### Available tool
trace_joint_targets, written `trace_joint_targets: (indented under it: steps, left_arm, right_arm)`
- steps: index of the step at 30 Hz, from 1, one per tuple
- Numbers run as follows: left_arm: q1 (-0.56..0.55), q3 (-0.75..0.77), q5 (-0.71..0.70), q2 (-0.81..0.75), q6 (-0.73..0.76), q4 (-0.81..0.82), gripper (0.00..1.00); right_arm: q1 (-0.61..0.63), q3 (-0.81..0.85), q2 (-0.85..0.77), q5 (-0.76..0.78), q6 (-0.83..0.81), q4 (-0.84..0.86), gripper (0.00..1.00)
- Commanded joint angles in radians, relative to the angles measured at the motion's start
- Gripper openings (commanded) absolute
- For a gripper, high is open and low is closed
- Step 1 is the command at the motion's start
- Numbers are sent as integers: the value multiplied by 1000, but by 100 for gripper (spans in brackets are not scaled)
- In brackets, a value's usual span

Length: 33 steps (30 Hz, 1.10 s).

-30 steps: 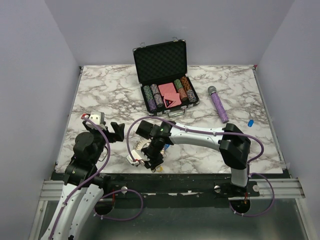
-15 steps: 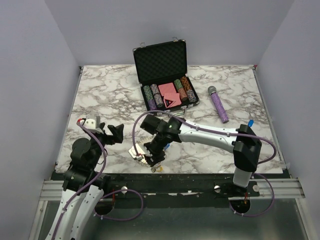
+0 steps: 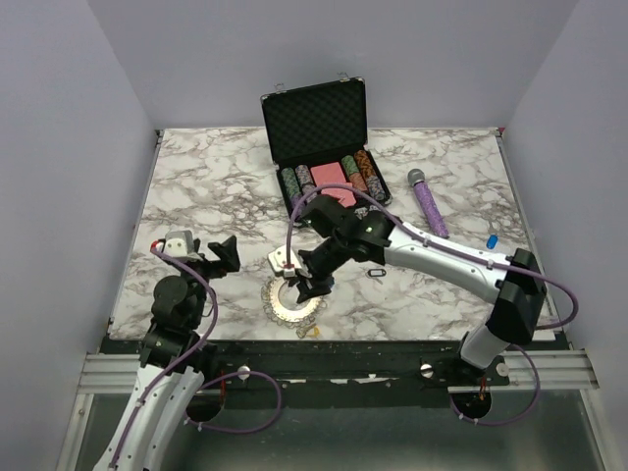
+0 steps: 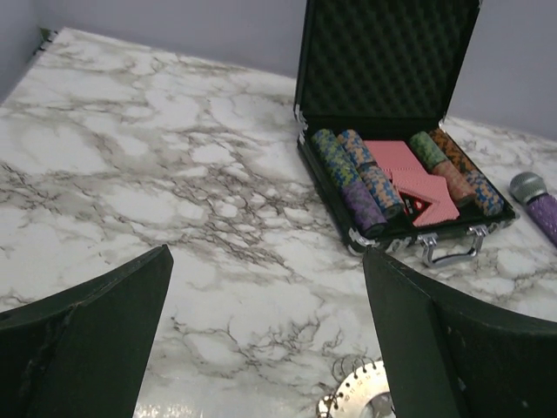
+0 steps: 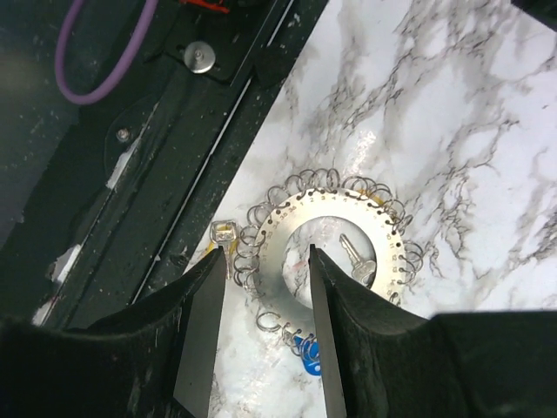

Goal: Put the keys on the keyring

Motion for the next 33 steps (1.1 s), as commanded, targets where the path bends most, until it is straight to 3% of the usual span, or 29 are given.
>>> trace_joint_targets:
  steps: [1, 5, 9, 12, 14, 18, 21, 23, 26, 31, 33]
  left_arm:
    - [6, -88, -143, -31, 69, 253, 99]
    - [6, -145, -245, 93, 177, 466, 99]
    - [38, -251, -309, 329, 249, 787, 99]
    - [93, -300, -253, 567, 206, 1029, 99]
    - [104, -305, -248, 714, 255, 1244, 99]
    - [154, -270, -124, 920, 319, 1436, 99]
    - [180, -267, -90, 1141, 331, 1704, 99]
    - [179, -210, -53, 1033, 300, 1401, 99]
    - [174, -204, -102, 1085, 329, 1494, 99]
    - [168, -127, -78, 1063, 341, 1302, 99]
    - [174, -133, -84, 1069, 341, 1330, 99]
  right_arm:
    - [-48, -50, -93, -40, 114, 102, 52]
    - [-149, -89, -159, -99, 206, 181, 53]
    - [-234, -166, -233, -139, 270, 270, 54]
    - [-271, -220, -290, -155, 305, 327, 56]
    - [-294, -246, -325, -167, 313, 347, 57]
    - [-346, -295, -374, -191, 335, 393, 59]
    - [-371, -301, -382, -208, 339, 398, 59]
    - [-383, -306, -385, -222, 341, 404, 59]
    - [-386, -310, -379, -230, 341, 407, 59]
    - [-395, -321, -374, -233, 335, 406, 59]
    - [-397, -323, -373, -234, 335, 407, 59]
